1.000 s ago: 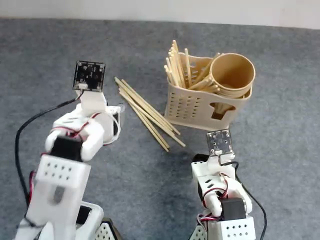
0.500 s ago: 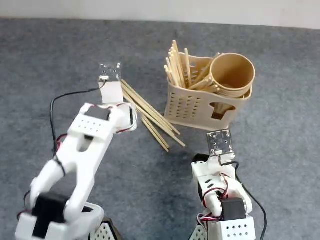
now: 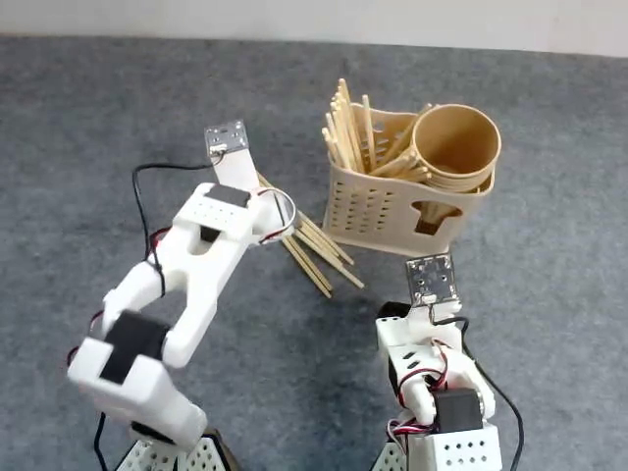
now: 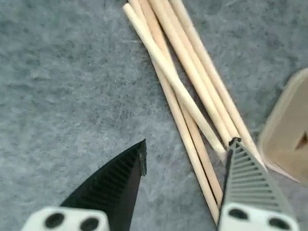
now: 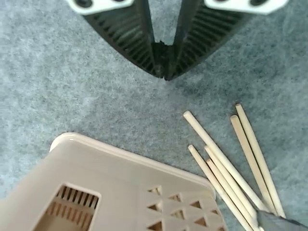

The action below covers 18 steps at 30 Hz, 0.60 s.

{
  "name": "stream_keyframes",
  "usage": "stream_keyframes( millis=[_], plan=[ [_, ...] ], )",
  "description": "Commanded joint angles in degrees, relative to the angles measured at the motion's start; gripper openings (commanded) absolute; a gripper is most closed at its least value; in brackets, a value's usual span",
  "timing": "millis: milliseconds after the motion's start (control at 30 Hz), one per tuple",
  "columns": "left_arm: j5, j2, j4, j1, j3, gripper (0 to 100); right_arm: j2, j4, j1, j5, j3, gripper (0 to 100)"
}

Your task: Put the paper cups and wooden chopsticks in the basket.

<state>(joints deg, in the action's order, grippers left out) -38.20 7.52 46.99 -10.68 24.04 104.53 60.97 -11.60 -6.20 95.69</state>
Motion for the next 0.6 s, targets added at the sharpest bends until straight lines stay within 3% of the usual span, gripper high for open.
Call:
stream_keyframes(
  millis=[0,233,567],
  plan=[
    [-0.79,3.82,-1.14,-1.01,-6.11,26,0.92,-1.19,0.48,0.18,8.84,0.5],
    [-0.79,9.89,-0.97,-0.84,-10.86,26,0.92,-1.19,0.48,0.18,8.84,0.5],
    [-0.88,7.34,2.11,-0.75,-10.77,26,0.92,-1.19,0.48,0.18,8.84,0.5]
  ],
)
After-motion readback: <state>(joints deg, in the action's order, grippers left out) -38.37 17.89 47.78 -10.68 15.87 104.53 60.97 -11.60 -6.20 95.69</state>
